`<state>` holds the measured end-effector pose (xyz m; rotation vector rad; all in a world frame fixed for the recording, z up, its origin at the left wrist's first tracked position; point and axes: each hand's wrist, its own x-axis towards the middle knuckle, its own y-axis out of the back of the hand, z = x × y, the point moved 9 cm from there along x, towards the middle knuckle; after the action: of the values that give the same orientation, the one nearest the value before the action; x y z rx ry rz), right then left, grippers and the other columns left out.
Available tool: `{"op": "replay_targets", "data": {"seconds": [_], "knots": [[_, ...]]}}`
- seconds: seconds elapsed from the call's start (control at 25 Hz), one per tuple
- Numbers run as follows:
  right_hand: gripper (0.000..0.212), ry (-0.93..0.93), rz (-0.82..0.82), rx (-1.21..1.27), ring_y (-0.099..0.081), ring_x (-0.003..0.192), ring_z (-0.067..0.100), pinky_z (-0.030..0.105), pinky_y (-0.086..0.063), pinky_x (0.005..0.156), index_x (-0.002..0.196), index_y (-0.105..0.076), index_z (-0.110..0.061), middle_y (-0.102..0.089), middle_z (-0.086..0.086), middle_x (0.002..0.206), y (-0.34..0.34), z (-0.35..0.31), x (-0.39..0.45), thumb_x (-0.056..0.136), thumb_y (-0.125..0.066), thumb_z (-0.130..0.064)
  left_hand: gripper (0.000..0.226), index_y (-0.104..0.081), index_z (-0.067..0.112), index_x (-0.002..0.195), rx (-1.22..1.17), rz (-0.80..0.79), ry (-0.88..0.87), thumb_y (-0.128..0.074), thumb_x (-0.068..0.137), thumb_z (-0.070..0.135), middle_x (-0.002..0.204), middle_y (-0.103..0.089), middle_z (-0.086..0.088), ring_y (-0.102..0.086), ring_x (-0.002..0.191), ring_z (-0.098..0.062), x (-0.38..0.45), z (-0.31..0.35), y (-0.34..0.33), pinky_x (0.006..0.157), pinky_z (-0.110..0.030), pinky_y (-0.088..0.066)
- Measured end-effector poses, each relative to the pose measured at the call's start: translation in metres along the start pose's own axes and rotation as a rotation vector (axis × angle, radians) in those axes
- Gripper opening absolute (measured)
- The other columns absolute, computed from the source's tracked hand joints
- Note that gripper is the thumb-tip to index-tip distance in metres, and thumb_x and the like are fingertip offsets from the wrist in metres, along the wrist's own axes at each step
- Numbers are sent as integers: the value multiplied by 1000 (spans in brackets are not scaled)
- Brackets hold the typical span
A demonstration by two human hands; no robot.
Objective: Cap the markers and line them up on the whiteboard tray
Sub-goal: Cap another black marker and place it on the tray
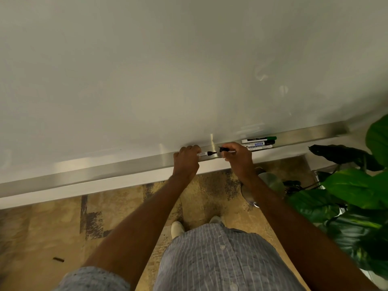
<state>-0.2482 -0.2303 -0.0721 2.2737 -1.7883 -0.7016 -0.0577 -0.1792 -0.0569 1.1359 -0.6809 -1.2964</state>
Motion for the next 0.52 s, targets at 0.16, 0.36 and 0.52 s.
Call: {"op": "replay_targets", "data": {"seconds": [0.16, 0.36, 0.52], "knots": [[29, -102, 3, 93, -70, 101, 24, 38, -60, 92, 118, -71, -8, -75, 8, 109, -11, 4, -10, 89, -73, -11, 33, -63, 22, 111, -51, -7, 1, -59, 87, -1, 105, -68, 1, -58, 98, -22, -10, -11, 8, 77, -35, -45], [30, -99, -50, 101, -70, 99, 20, 34, -59, 92, 118, -71, -7, -74, 7, 107, -30, -12, -22, 88, -72, -7, 34, -65, 17, 110, -94, -12, -15, -57, 86, -6, 102, -69, -3, -58, 94, -23, -23, -22, 16, 71, -38, -53], [28, -74, -90, 69, -69, 92, 9, 24, -58, 85, 116, -73, -11, -74, 0, 101, -43, -22, -34, 88, -72, -7, 29, -66, 17, 106, -129, -10, -11, -56, 88, -4, 98, -69, -3, -57, 94, -23, -34, -37, 23, 72, -40, -54]]}}
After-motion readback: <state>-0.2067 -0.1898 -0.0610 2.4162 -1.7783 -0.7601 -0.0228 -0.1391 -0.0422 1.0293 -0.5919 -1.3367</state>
